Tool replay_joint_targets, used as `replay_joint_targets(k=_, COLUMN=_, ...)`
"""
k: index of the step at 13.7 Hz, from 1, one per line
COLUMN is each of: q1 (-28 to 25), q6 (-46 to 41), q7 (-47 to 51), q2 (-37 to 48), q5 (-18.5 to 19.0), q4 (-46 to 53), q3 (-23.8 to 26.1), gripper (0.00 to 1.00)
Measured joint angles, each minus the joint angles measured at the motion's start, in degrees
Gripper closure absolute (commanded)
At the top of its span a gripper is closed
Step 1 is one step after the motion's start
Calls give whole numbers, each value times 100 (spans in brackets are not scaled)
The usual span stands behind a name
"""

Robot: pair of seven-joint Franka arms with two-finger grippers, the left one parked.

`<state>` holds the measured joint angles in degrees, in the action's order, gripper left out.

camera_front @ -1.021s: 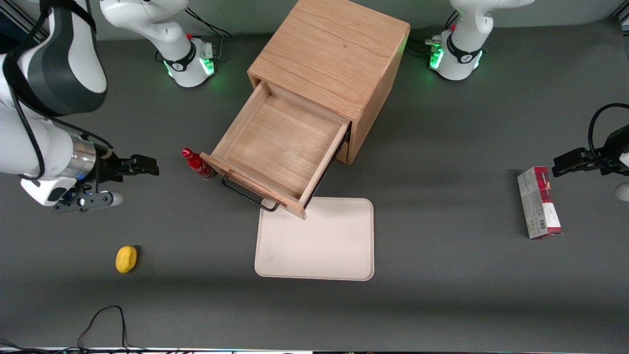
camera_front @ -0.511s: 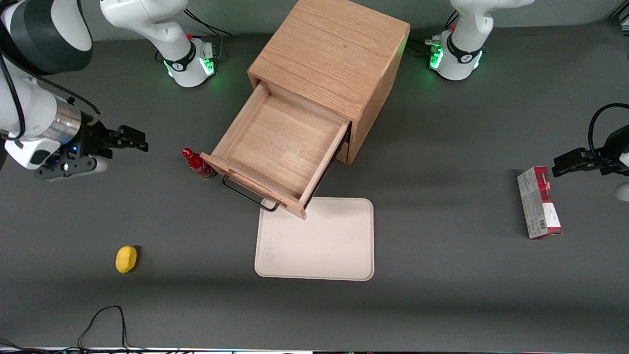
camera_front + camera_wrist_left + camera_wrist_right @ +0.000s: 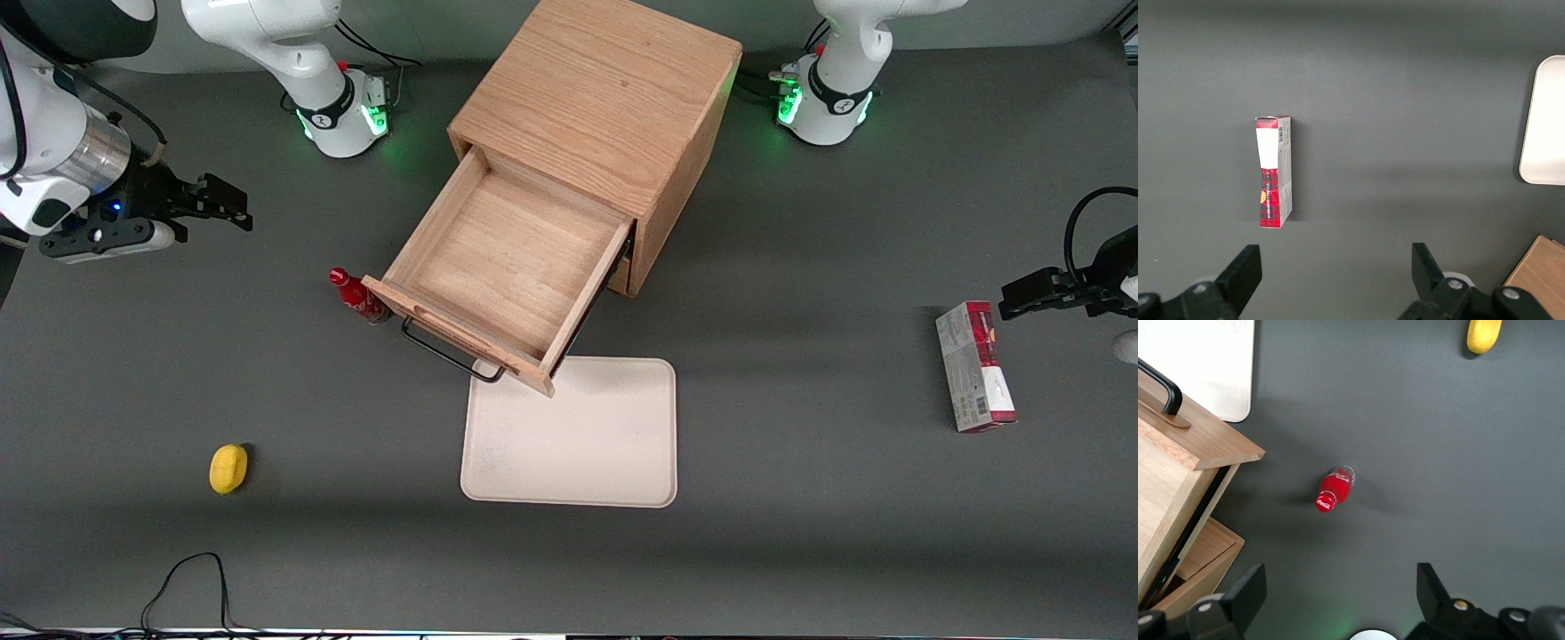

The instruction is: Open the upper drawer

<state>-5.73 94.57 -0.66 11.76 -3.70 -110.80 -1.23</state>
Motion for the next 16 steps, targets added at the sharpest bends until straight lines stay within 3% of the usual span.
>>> replay_joint_targets(k=5, q1=360, q6=50, q7=-4, q2=-31, q5=0, q4=42, q3=189, gripper=0)
replay_joint_targets(k=9, q1=181, q6=93, q7=-4, q2=-255, q5=0, q4=280, q3=180, gripper=0)
replay_joint_targets(k=13, q1=-249, q6=67, q7=-86, q2=-488, q5=0, q4=488, q3=-210, gripper=0)
replay_joint_targets(k=16, q1=-236, q6=-232, q7=-202, q2=-499, q5=0, q4=628, q3=-294, gripper=0)
